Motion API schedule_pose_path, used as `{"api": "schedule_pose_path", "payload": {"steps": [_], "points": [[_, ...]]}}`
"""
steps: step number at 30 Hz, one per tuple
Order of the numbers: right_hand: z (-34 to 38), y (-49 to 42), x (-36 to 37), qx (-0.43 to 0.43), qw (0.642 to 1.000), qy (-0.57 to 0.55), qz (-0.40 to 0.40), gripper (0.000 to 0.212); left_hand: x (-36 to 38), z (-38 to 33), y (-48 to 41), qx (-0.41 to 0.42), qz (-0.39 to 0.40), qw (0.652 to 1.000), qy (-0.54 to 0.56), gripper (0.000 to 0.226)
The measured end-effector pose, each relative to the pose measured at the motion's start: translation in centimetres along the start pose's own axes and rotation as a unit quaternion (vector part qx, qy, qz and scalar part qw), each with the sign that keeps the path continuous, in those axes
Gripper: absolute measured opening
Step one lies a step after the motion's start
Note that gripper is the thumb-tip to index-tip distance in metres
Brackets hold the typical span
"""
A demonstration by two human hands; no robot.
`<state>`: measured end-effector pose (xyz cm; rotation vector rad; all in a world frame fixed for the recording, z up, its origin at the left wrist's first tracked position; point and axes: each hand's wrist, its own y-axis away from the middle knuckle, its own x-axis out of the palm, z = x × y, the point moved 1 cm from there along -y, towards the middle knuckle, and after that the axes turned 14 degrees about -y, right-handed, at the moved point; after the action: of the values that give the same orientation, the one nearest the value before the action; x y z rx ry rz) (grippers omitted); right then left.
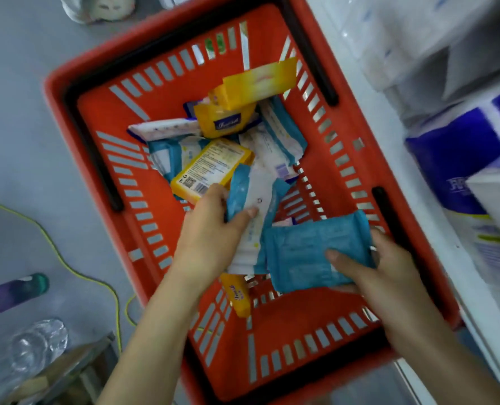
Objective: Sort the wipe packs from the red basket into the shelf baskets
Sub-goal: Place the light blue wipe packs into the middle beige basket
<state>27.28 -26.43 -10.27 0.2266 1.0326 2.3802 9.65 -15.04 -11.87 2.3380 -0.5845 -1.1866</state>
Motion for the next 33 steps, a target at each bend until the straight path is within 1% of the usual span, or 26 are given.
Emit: {"api": "schedule_pose_path", "payload": {"steps": [1,3,5,6,7,8,9,10,11,12,13,14,15,16,18,20,21,22,23,24,26,29,31,33], "points": [[0.8,1.4,-0.7,-0.008,0.999,-0.036,-0.009,0.032,-1.0,-0.6,1.0,-0.014,0.013,0.997,0.081,0.017],[3.1,4.7,-1.9,-0.04,0.996,-0.085,-0.01,0.053,-3.4,-2.9,4.1,-0.032,0.042,0.972,0.231,0.023],[6.2,8.2,-2.4,-0.092,0.991,-0.098,0.014,0.076,-5.6,-5.5,7.0,-0.028,0.088,0.93,0.357,0.03],[7.9,10.1,-2.6,-0.119,0.988,-0.099,0.024,0.083,-6.6,-6.8,8.2,-0.039,0.108,0.907,0.404,0.028],[9.6,11.9,-3.2,-0.141,0.983,-0.112,0.016,0.085,-7.5,-8.3,9.0,-0.051,0.122,0.887,0.443,0.023],[11.4,13.6,-4.1,-0.162,0.977,-0.139,-0.011,0.082,-8.6,-9.9,10.2,-0.07,0.123,0.876,0.461,0.02],[13.3,15.7,-5.1,-0.19,0.969,-0.152,-0.047,0.071,-9.8,-11.4,11.3,-0.08,0.123,0.879,0.454,0.033],[15.2,17.8,-5.9,-0.203,0.959,-0.183,-0.078,0.062,-10.7,-12.8,12.6,-0.107,0.131,0.875,0.453,0.047],[16.4,19.8,-7.1,-0.232,0.948,-0.196,-0.092,0.062,-11.4,-14.4,14.1,-0.108,0.164,0.854,0.481,0.044],[17.5,21.6,-8.0,-0.245,0.934,-0.237,-0.106,0.066,-12.0,-16.2,15.8,-0.101,0.201,0.831,0.509,0.035],[18.3,23.3,-9.1,-0.254,0.918,-0.277,-0.125,0.061,-12.7,-18.0,17.4,-0.089,0.215,0.814,0.533,0.028],[18.5,24.9,-10.1,-0.26,0.901,-0.323,-0.131,0.052,-13.2,-19.6,19.2,-0.08,0.218,0.804,0.548,0.015],[18.9,26.8,-10.7,-0.278,0.894,-0.322,-0.138,0.046,-13.8,-21.5,21.2,-0.078,0.212,0.803,0.551,0.02],[19.6,28.9,-10.7,-0.289,0.887,-0.328,-0.147,0.044,-14.3,-22.7,22.9,-0.069,0.206,0.801,0.557,0.027],[20.1,32.8,-11.7,-0.302,0.884,-0.318,-0.164,0.047,-14.3,-25.0,27.0,-0.056,0.303,0.773,0.555,0.022],[20.5,36.8,-12.5,-0.309,0.892,-0.298,-0.142,0.052,-14.9,-25.7,31.0,0.007,0.381,0.758,0.529,0.049],[20.6,38.8,-13.1,-0.313,0.894,-0.29,-0.138,0.054,-14.8,-26.1,32.8,0.03,0.399,0.753,0.523,0.053],[20.5,40.7,-13.6,-0.321,0.893,-0.283,-0.141,0.054,-14.6,-26.6,34.4,0.045,0.411,0.755,0.509,0.055],[20.2,42.4,-14.4,-0.333,0.888,-0.276,-0.155,0.051,-14.1,-27.4,35.8,0.062,0.425,0.75,0.503,0.055],[19.8,44.1,-15.2,-0.346,0.881,-0.274,-0.172,0.045,-13.7,-28.0,37.2,0.071,0.435,0.747,0.499,0.054],[18.5,47.2,-17.0,-0.372,0.858,-0.282,-0.213,0.031,-12.7,-29.1,40.5,0.093,0.447,0.745,0.486,0.056],[16.5,51.3,-19.4,-0.413,0.825,-0.278,-0.266,0.019,-10.7,-29.9,45.7,0.131,0.477,0.742,0.453,0.064],[15.0,53.9,-20.8,-0.436,0.811,-0.258,-0.294,0.021,-8.7,-30.2,49.4,0.154,0.488,0.737,0.442,0.062],[13.1,56.7,-22.6,-0.448,0.806,-0.219,-0.32,0.023,-6.3,-30.3,53.5,0.182,0.499,0.732,0.426,0.062]]}}
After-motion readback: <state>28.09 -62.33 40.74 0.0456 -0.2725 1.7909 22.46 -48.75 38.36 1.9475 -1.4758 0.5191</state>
